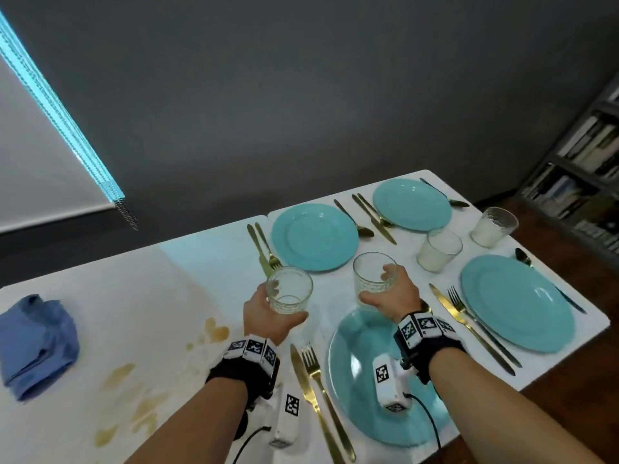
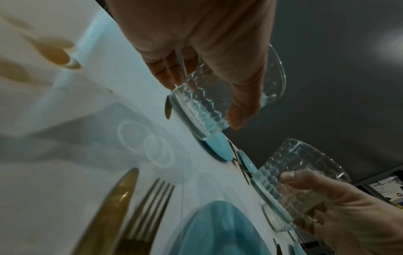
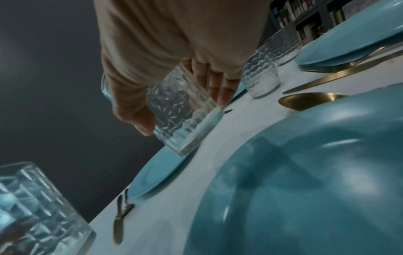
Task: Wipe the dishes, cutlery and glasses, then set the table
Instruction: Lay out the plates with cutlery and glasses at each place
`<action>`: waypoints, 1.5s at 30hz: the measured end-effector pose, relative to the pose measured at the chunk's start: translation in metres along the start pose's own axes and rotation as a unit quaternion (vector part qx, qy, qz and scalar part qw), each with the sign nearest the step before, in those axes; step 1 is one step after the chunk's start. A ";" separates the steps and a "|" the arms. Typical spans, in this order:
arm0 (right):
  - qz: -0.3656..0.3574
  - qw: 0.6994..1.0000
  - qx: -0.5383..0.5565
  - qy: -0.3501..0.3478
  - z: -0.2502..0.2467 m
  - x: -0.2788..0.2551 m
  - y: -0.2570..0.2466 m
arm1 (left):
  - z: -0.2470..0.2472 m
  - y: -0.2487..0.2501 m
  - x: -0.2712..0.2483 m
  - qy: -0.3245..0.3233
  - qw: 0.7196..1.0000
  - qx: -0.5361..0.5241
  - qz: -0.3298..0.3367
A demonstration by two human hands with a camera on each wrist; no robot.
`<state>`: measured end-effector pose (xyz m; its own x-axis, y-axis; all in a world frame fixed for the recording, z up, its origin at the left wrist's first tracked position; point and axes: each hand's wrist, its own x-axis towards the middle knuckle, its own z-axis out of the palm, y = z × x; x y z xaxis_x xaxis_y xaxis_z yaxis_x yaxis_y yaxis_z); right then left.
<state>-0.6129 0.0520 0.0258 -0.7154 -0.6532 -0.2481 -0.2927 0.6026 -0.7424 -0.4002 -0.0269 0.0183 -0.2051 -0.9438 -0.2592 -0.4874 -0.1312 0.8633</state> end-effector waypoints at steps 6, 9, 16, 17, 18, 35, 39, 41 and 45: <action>0.029 0.999 0.020 0.007 -0.013 0.048 0.026 | 0.043 0.014 0.021 -0.015 0.999 0.040 -0.013; 0.034 0.999 0.023 0.018 -0.014 0.060 0.032 | 0.056 0.016 0.027 -0.014 0.999 0.048 -0.020; 0.051 0.998 0.028 0.010 -0.014 0.070 0.038 | 0.069 0.017 0.030 -0.022 0.998 0.058 -0.023; 0.052 0.998 0.028 0.008 -0.014 0.070 0.038 | 0.070 0.017 0.030 -0.026 0.997 0.063 -0.022; 0.053 0.998 0.028 0.008 -0.014 0.070 0.038 | 0.071 0.017 0.031 -0.029 0.997 0.066 -0.020; 0.089 0.995 0.054 0.012 -0.015 0.068 0.044 | 0.088 0.014 0.041 -0.089 0.987 0.131 0.007; 0.095 0.994 0.056 0.014 -0.016 0.066 0.045 | 0.088 0.012 0.042 -0.097 0.985 0.144 0.001; 0.098 0.994 0.052 0.012 -0.017 0.065 0.045 | 0.088 0.011 0.042 -0.101 0.984 0.144 -0.003; 0.098 0.994 0.040 0.010 -0.019 0.064 0.044 | 0.089 0.009 0.042 -0.107 0.983 0.149 -0.011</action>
<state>-0.6839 0.0452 -0.0116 -0.7668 -0.5172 -0.3802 -0.0958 0.6778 -0.7290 -0.4888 -0.0406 -0.0233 -0.3505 -0.8516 -0.3897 -0.7141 -0.0262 0.6996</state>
